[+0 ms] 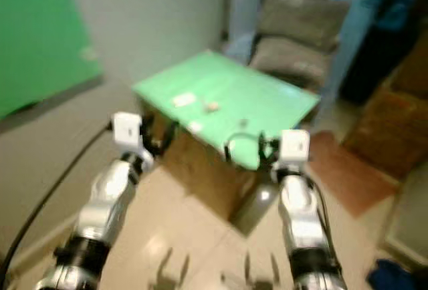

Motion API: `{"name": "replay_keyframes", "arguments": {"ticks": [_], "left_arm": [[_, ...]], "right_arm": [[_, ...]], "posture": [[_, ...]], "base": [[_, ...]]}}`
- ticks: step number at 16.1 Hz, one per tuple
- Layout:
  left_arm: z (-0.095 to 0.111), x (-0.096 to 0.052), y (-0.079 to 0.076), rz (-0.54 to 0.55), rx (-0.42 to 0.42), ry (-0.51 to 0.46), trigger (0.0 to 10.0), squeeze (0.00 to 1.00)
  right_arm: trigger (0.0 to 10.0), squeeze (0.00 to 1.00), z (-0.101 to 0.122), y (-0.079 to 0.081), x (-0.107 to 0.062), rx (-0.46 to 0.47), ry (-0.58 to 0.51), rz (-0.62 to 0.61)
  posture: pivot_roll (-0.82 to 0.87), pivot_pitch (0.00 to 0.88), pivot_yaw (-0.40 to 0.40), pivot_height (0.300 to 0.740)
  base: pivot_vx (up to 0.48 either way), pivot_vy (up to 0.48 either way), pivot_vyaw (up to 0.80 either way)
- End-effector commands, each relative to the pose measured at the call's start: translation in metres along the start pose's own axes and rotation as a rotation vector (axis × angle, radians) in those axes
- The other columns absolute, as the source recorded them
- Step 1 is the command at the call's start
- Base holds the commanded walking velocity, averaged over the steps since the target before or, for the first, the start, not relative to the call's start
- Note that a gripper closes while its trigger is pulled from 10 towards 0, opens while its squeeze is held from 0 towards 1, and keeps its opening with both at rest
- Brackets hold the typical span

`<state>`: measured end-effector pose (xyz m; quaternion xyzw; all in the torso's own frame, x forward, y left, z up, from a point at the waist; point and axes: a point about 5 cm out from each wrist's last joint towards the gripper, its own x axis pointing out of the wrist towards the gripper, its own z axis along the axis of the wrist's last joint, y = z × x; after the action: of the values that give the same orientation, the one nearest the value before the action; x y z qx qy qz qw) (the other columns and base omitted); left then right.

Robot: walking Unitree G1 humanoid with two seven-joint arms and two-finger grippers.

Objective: Hang keys on a hook

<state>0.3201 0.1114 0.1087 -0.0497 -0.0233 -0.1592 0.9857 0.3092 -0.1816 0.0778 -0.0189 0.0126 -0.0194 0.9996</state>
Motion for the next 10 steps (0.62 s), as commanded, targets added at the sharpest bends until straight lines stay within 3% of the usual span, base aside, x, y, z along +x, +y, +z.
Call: {"name": "replay_keyframes", "arguments": {"ticks": [1, 5, 9, 10], "left_arm": [[0.0055, -0.0008, 0.0107, 0.025, 0.021, -0.013, 10.0, 0.00], [0.0050, -0.0007, 0.0067, -0.017, 0.016, -0.008, 10.0, 0.00], [0.0047, 0.0001, 0.0098, 0.017, 0.048, -0.003, 10.0, 0.00], [0.0043, 0.0004, 0.0109, 0.035, 0.054, 0.002, 10.0, 0.00]], "right_arm": [[10.0, 0.00, 0.0067, 0.0130, 0.0036, 0.012, -0.026, 0.035], [10.0, 0.00, 0.0037, 0.0126, 0.0020, 0.000, -0.009, 0.032], [10.0, 0.00, 0.0031, 0.0134, 0.0018, -0.005, -0.007, 0.035], [10.0, 0.00, 0.0028, 0.0131, 0.0017, -0.007, -0.005, 0.035]], "posture": [[-0.05, 0.000, 0.033, 0.740], [-0.06, 0.000, 0.036, 0.740], [-0.06, 0.000, 0.035, 0.740], [-0.06, 0.000, 0.033, 0.740]], "base": [[0.480, 0.000, 0.00], [0.480, 0.000, 0.00], [0.480, 0.000, 0.00], [0.000, 0.000, 0.00]]}}
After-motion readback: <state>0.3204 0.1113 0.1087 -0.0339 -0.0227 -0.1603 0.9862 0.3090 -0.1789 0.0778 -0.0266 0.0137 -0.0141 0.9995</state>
